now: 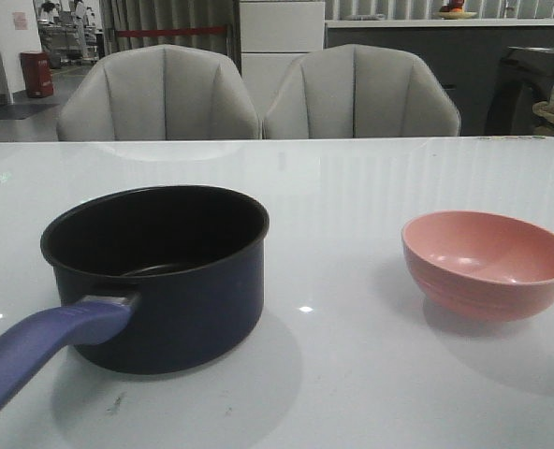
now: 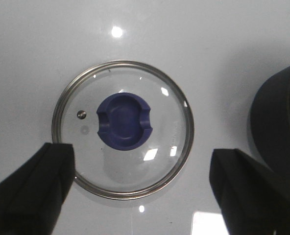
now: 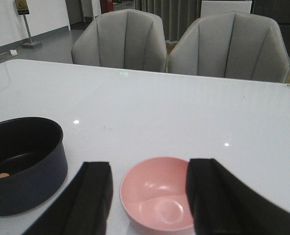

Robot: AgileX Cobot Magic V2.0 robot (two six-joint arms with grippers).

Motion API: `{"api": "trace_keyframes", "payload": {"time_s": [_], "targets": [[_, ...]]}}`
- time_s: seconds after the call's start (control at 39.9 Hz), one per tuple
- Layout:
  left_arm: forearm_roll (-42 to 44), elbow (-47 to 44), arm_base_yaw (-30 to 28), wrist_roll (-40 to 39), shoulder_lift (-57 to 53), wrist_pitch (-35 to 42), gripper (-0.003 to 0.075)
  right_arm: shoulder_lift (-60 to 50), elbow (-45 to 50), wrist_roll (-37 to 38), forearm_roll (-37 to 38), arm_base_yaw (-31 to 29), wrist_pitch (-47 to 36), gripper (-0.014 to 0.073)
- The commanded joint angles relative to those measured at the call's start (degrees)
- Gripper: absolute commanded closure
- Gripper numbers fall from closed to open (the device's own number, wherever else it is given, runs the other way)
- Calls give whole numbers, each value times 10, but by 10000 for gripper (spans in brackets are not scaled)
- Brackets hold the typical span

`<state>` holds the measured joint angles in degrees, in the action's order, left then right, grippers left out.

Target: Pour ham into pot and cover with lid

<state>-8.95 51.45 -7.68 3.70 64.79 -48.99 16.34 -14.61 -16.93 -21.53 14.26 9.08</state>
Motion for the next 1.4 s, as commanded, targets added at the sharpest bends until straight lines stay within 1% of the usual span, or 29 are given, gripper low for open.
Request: {"api": "trace_keyframes", "payload": {"time_s": [0.0, 0.1, 0.2, 0.5, 0.7, 1.23, 1.38], "targets": [[-4, 52, -12, -4, 48, -17, 111, 3, -15, -6, -5, 1, -48, 139], [-6, 89, -13, -1, 109, -62, 111, 3, -15, -6, -5, 1, -48, 139], [-4, 123, -13, -1, 161, -91, 111, 3, -15, -6, -5, 1, -48, 139], [1, 178, -13, -1, 264, -93, 111, 3, -15, -6, -5, 1, -47, 139], [13, 197, -13, -1, 322, -117, 111, 3, -15, -6, -5, 1, -47, 139], [13, 200, -9, 1, 378, -124, 111, 3, -15, -6, -5, 1, -47, 139], [12, 200, 0, 1, 384, -105, 112, 3, -15, -6, -5, 1, -47, 139]]}}
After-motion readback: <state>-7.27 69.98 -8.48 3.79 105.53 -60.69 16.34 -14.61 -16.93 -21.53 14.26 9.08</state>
